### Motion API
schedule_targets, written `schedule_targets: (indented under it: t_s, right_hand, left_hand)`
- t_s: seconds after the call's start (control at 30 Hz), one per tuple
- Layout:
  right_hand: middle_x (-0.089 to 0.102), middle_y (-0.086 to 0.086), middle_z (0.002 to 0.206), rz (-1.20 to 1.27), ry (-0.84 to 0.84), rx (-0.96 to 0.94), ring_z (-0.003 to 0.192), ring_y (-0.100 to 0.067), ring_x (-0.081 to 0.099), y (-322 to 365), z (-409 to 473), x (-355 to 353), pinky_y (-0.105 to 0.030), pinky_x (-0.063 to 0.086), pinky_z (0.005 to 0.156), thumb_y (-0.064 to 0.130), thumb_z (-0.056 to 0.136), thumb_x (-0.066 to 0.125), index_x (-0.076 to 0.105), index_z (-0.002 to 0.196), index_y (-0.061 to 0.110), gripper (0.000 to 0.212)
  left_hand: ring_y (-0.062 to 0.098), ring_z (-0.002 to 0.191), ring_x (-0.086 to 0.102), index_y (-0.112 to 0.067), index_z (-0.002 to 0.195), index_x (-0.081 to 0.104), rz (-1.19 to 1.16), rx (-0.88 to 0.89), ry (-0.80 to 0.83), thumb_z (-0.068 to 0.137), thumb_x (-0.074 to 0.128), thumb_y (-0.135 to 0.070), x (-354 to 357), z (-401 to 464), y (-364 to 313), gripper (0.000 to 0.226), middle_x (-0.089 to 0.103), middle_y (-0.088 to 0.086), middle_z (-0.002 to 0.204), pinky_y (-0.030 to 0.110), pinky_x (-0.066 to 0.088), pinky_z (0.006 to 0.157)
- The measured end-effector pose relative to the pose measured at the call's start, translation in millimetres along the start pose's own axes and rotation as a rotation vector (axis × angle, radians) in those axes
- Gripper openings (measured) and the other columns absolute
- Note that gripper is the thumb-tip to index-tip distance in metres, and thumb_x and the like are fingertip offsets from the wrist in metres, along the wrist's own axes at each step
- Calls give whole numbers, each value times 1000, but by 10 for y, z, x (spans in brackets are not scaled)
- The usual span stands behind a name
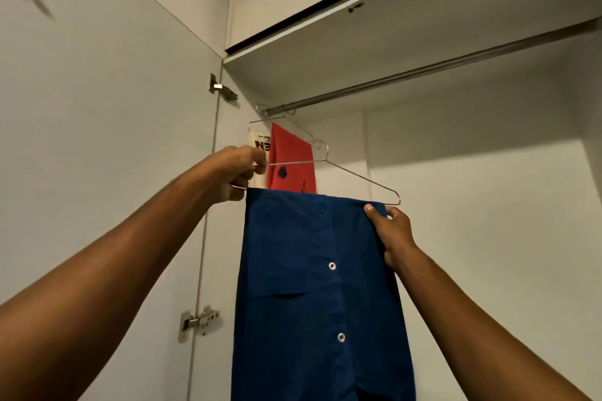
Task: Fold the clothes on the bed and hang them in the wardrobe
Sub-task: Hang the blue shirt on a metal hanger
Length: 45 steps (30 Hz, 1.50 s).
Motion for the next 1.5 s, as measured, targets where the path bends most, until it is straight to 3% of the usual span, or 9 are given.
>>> schedule_targets:
  t_s: [0.17, 0.37, 0.5, 0.63, 0.83, 1.07, 1.17, 1.3, 1.5]
  right_hand:
    - [65, -9, 118, -104, 1, -30, 102, -27, 65, -248, 932, -41, -47, 56, 93, 32, 93, 68, 54, 120, 17, 34]
    - [53, 0, 127, -215, 71, -226, 115, -25, 60, -418, 1641, 139, -47, 51, 101, 23, 93, 67, 25, 151, 34, 73]
    - [51, 2, 139, -325, 88, -407, 126, -20, 52, -393, 2204, 416, -42, 46, 108, 11, 93, 65, 42, 147, 26, 61]
    - [56, 2, 135, -345, 74, -477, 123, -20, 55, -410, 2728, 646, -40, 46, 107, 5, 91, 65, 52, 142, 20, 55]
    - [53, -2, 140, -357, 69, -569, 122, -20, 53, -205, 3471, 892, -36, 45, 107, 5, 93, 65, 48, 146, 18, 58]
    - [55, -4, 140, -353, 94, -620, 112, -10, 50, 204, 4152, 1224, -22, 40, 97, 1, 92, 65, 48, 146, 13, 58]
    - [56, -4, 138, -357, 102, -623, 115, -13, 53, 319, 4356, 1302, -23, 41, 100, 2, 92, 66, 48, 145, 13, 58]
    - [55, -4, 142, -388, 115, -641, 129, -23, 54, 448, 4489, 1392, -38, 41, 113, 6, 90, 67, 46, 147, 12, 61]
    - [53, -3, 145, -378, 142, -577, 132, -25, 51, 507, 4557, 1556, -40, 41, 113, 8, 89, 69, 43, 150, 12, 66]
  left_hand:
    - [12, 60, 38, -9, 89, 60, -97, 74, -37, 95, 58, -11, 498, 764, -64, 6, 42, 0, 70, 26, 42, 59]
    - [15, 73, 49, -4, 115, 62, -165, 164, -88, 93, 66, -10, 820, 1702, -72, 23, 53, 3, 83, 27, 43, 64]
    - [16, 74, 53, -3, 124, 58, -184, 225, -134, 90, 68, -5, 884, 2440, -78, 35, 61, 9, 96, 27, 41, 55]
    - [15, 71, 50, -4, 124, 58, -156, 311, -197, 90, 69, -6, 884, 3069, -141, 36, 57, 11, 101, 26, 40, 49]
    - [15, 76, 51, -9, 117, 57, -64, 441, -291, 92, 67, -11, 889, 3785, -408, 28, 53, 5, 92, 26, 39, 55]
    - [19, 92, 59, -8, 111, 55, -16, 503, -402, 88, 70, -5, 794, 4317, -859, 27, 58, 9, 108, 27, 52, 68]
    - [18, 88, 59, -9, 109, 56, -5, 514, -444, 89, 69, -7, 738, 4463, -998, 24, 57, 6, 101, 28, 56, 74]
    - [20, 99, 62, -14, 101, 53, 27, 546, -524, 90, 68, -8, 605, 4450, -1160, 19, 59, 7, 109, 32, 57, 87]
    - [14, 81, 53, -13, 111, 52, 154, 582, -595, 95, 63, -11, 560, 4331, -1321, 20, 54, 5, 102, 25, 49, 68]
Point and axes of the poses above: each hand's wrist, its own z-axis towards the middle knuckle, its own x-axis out of the palm, y = z × x, the point moved 7 cm from there along z, towards the middle knuckle
